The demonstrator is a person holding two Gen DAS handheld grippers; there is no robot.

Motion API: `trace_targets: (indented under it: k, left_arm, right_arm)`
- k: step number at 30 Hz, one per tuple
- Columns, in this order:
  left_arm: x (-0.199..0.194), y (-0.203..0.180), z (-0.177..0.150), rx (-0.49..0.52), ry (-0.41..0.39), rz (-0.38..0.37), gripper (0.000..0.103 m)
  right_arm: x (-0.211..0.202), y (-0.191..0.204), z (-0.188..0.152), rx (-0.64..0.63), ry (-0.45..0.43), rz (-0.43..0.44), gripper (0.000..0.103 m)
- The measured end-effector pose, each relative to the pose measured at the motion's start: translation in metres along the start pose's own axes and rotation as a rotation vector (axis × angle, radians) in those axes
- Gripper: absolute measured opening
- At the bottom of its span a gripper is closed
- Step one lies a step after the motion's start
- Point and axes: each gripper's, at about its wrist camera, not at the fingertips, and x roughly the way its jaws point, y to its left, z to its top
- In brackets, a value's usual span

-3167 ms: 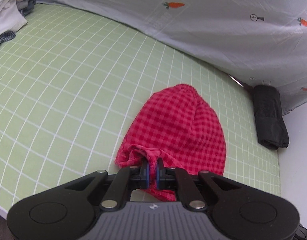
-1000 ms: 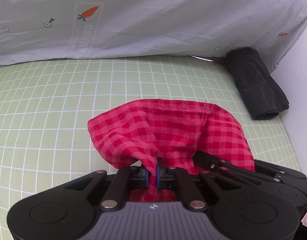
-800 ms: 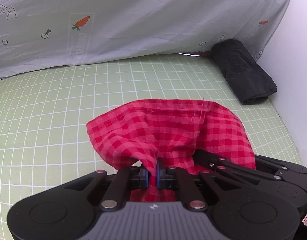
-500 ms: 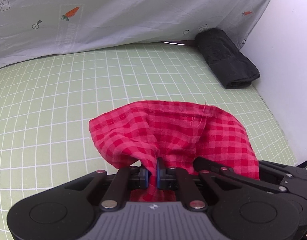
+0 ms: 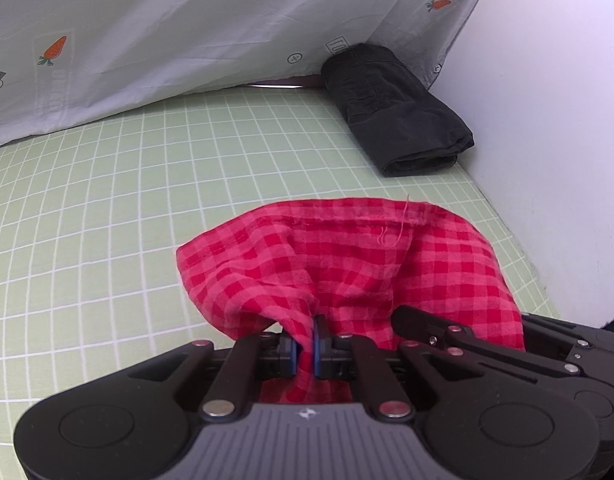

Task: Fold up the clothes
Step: 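Carry the folded shorts with both tools onto the rolled black garment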

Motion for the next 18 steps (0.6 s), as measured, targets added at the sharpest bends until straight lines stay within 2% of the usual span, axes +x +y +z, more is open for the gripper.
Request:
trace_targets:
  k: [4, 10, 18]
  left_arm:
    - [0.022, -0.047, 0.033, -0.042, -0.065, 0.003, 0.008]
    - [0.067, -0.114, 0.109, -0.049, -0.142, 0.006, 0.008]
    - [0.138, -0.18, 0.219, 0.051, -0.234, 0.033, 0.009]
  right_arm:
    - [0.01, -0.054, 0.04, -0.039, -0.04, 0.01, 0.02]
    - [0.026, -0.135, 0.1, -0.098, -0.099, 0.025, 0.02]
    - [0.074, -0.202, 0.189, -0.186, -0.215, -0.024, 0.021]
